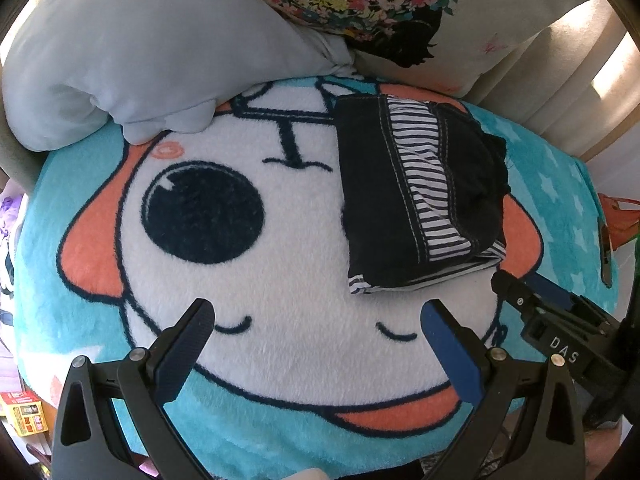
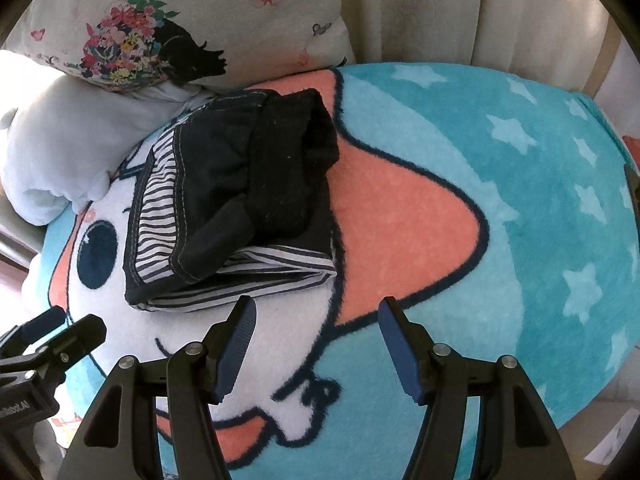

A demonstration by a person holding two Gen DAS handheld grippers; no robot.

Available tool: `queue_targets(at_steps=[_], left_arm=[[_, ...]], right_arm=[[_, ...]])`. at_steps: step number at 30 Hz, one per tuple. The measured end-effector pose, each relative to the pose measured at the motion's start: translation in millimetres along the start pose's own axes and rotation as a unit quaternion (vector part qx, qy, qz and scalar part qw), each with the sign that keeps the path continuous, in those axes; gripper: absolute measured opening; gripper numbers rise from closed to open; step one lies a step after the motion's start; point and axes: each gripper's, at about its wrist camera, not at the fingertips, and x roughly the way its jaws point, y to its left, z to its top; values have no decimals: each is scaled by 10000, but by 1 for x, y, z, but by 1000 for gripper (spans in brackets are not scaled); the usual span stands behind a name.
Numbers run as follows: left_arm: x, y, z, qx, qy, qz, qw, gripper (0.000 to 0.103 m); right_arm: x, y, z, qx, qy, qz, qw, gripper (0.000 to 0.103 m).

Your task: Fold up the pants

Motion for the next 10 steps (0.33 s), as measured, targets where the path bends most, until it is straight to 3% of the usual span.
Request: queue_targets(at_steps=[10], left_arm=[[-1, 5, 2, -124, -17, 58, 9999, 103]], right_arm=[[0, 10, 1, -284, -36, -121, 9995, 69]])
